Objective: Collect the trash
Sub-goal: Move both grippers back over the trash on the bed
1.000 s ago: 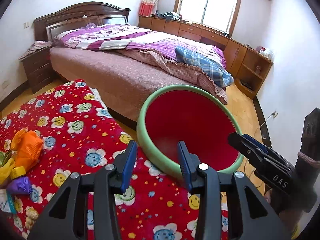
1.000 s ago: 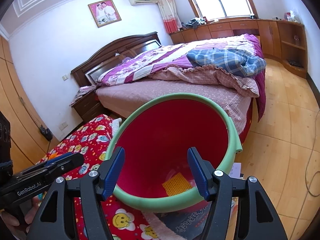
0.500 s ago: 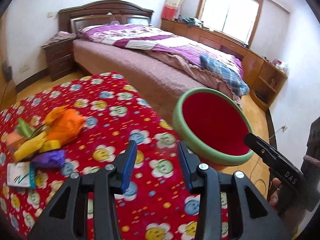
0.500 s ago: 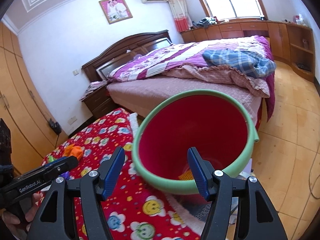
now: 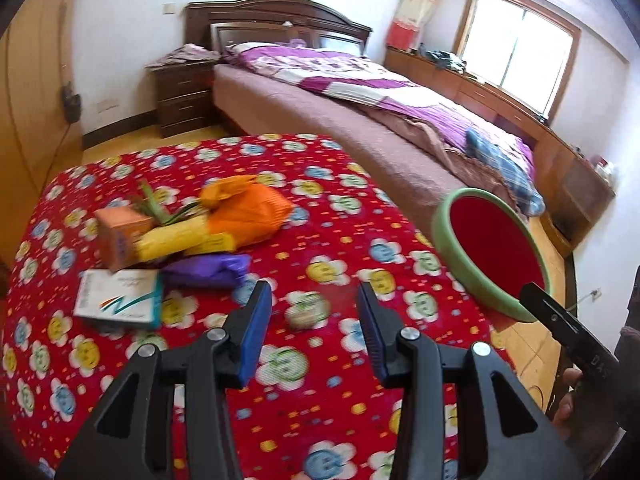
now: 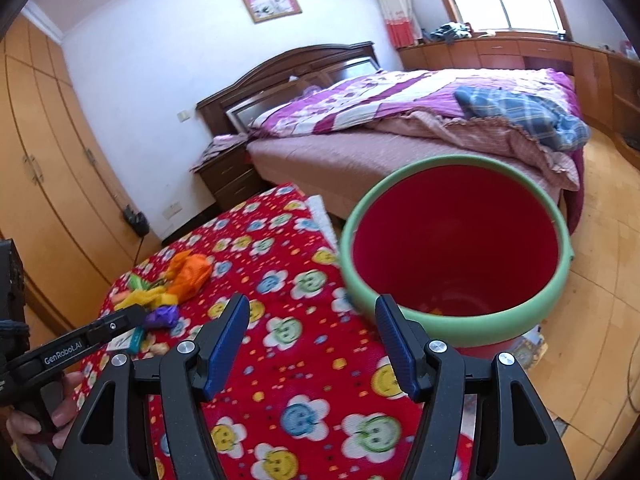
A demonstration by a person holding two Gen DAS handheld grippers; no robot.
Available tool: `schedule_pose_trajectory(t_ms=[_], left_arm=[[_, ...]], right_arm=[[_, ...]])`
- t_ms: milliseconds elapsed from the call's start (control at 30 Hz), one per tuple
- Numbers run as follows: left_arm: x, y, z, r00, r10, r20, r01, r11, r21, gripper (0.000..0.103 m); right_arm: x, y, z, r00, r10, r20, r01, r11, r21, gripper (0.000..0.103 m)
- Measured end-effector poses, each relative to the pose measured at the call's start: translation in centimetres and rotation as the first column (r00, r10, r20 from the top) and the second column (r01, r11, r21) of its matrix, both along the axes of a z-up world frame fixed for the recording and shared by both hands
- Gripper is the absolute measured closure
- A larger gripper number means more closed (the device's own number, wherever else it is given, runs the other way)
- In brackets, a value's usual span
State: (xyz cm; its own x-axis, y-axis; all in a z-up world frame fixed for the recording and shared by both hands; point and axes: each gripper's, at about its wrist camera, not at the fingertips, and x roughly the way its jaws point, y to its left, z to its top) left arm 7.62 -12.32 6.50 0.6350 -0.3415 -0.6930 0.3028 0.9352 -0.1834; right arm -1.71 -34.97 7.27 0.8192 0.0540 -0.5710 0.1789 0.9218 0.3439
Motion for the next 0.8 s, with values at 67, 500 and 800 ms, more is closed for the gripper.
schedule_pose_trajectory(t_ms=[67,500,800], left_arm=[[0.0,1.1,-0.2,1.0,0.027,-0.006,-0.027,1.0,0.005,0.056],[0.7,7.0,-2.5,0.98,0.189,-0.063,-0.186,0.982,0.041,0.046],[2.7,9.0,-4.7,0.945,0.317,-0.082,-0.306,0.944,0.125,0.036]], right_arm=[[0.1,0.7,-0.2,1.0,0.013,-0.008,-0.013,1.0,-0.001,0.035],[1.6,4.0,-1.9,0.994,0.083,-0.065,-0.084,0.996,-0.004,0.027],[2.6,5.0,-2.9,0.989,0.108,-0.098,-0.109,0.994,-0.005,0.027]])
